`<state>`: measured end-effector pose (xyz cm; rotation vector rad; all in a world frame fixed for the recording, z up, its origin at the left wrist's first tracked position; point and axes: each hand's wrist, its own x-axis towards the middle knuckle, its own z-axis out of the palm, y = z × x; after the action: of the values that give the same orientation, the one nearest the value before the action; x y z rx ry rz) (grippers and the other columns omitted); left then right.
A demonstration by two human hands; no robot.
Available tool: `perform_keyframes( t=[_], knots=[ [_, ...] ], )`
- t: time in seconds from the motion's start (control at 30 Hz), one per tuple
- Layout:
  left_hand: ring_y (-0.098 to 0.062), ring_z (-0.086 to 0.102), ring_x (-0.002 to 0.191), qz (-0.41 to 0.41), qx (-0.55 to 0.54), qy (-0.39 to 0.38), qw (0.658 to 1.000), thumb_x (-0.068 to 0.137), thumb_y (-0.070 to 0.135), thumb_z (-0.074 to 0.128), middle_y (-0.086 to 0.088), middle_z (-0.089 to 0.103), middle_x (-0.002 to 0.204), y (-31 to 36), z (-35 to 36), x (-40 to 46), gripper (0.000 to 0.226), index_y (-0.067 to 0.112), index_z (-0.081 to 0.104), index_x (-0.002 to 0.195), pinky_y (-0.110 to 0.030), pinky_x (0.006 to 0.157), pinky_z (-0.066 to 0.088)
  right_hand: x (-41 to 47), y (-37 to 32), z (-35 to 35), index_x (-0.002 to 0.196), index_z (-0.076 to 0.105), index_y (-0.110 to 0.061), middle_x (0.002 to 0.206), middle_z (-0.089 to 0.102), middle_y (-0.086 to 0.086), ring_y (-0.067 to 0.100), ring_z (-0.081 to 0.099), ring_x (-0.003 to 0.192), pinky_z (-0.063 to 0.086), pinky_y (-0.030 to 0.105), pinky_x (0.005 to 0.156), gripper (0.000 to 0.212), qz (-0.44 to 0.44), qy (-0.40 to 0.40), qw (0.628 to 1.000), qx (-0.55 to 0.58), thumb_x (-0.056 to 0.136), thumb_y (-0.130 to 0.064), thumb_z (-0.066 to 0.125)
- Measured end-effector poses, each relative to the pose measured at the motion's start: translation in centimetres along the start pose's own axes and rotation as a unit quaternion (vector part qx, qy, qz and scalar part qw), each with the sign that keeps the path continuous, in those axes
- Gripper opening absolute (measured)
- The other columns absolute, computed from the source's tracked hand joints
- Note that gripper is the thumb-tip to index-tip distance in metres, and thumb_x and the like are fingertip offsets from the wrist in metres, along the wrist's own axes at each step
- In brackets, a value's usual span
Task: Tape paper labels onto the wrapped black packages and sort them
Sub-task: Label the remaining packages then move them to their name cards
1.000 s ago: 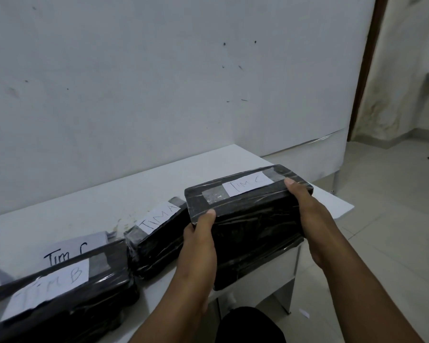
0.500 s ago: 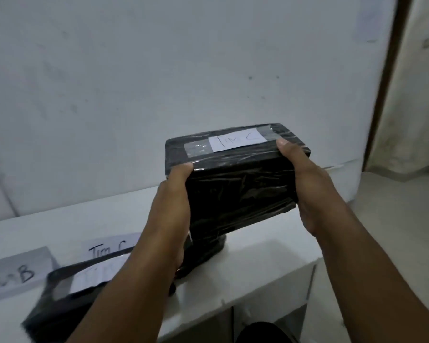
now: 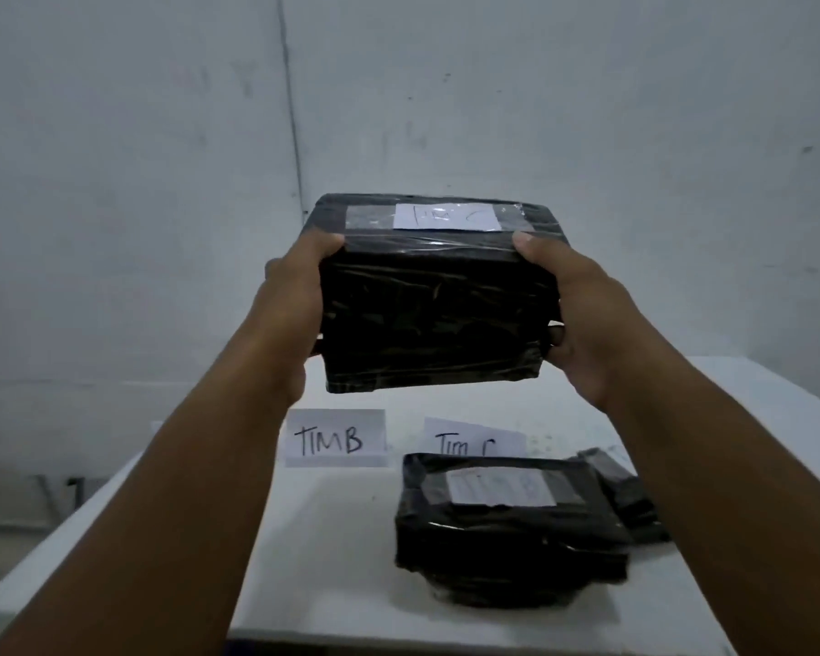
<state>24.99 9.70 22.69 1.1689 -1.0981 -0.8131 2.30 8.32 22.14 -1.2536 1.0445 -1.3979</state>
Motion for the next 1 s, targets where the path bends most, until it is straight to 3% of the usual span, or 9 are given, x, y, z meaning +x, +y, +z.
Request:
perform_keyframes(
  t=[0.07,0.13,0.3,0.47,0.57,0.8,1.0],
  knots=[
    [-0.017,0.066,0.08,0.006,-0.001,0.012,1.0,0.096,0.046,0.049,0.013,0.073,0.067,0.0,-2.8,1.5,0.026,0.032,0.07,0.094,-0.037,0.075,0.051,1.3,0.3,3.2,0.105,0.074,-0.03,0.087,0.08,-0.013,0.006,0.076,0.078,0.054,0.031,0.077,0.027,0.007,-0.022,1.0,-0.003,0.088,-0.05,0.067],
    [-0.017,0.064,0.08,0.005,-0.001,0.017,1.0,0.097,0.045,0.049,0.016,0.071,0.062,-0.2,-5.5,3.1,0.025,0.034,0.07,0.09,-0.038,0.076,0.05,2.7,0.6,6.3,0.108,0.074,-0.031,0.09,0.08,-0.012,0.009,0.076,0.084,0.055,0.032,0.078,0.03,0.012,-0.039,0.999,-0.006,0.087,-0.051,0.068],
    [-0.018,0.063,0.081,-0.011,-0.007,0.022,1.0,0.096,0.047,0.052,0.013,0.072,0.072,-1.5,-10.7,6.9,0.021,0.037,0.071,0.095,-0.039,0.077,0.05,6.1,1.6,12.0,0.111,0.074,-0.03,0.093,0.08,-0.009,0.018,0.075,0.094,0.057,0.037,0.083,0.038,0.022,-0.064,0.997,-0.025,0.082,-0.055,0.071],
    [-0.022,0.064,0.084,-0.036,-0.008,0.027,0.999,0.095,0.049,0.054,0.004,0.071,0.095,-3.2,-14.4,10.7,0.024,0.036,0.07,0.109,-0.039,0.077,0.052,9.1,3.3,16.6,0.111,0.073,-0.029,0.097,0.08,-0.008,0.019,0.075,0.094,0.058,0.04,0.088,0.041,0.042,-0.071,0.996,-0.036,0.08,-0.055,0.073],
    [-0.021,0.064,0.082,-0.046,-0.008,0.034,0.998,0.095,0.048,0.054,0.004,0.071,0.094,-4.3,-15.6,12.5,0.027,0.035,0.069,0.112,-0.036,0.074,0.05,10.6,4.6,18.2,0.111,0.073,-0.029,0.095,0.08,-0.008,0.018,0.075,0.094,0.057,0.04,0.091,0.039,0.056,-0.074,0.995,-0.039,0.081,-0.054,0.073],
    [-0.021,0.067,0.085,-0.069,-0.001,0.013,0.998,0.093,0.047,0.058,0.005,0.074,0.091,-6.4,-13.9,15.8,0.023,0.032,0.07,0.107,-0.037,0.076,0.052,12.9,6.9,16.8,0.113,0.072,-0.028,0.096,0.08,-0.008,0.016,0.074,0.095,0.058,0.04,0.091,0.033,0.076,-0.046,0.995,-0.037,0.086,-0.048,0.069],
    [-0.023,0.068,0.094,-0.083,-0.001,-0.039,0.996,0.093,0.045,0.058,0.002,0.074,0.098,-7.2,-6.9,17.2,0.019,0.032,0.067,0.103,-0.04,0.084,0.054,14.8,6.9,10.8,0.118,0.069,-0.029,0.102,0.077,-0.006,0.019,0.072,0.098,0.058,0.044,0.09,0.036,0.079,0.016,0.995,-0.053,0.086,-0.046,0.067]
  ],
)
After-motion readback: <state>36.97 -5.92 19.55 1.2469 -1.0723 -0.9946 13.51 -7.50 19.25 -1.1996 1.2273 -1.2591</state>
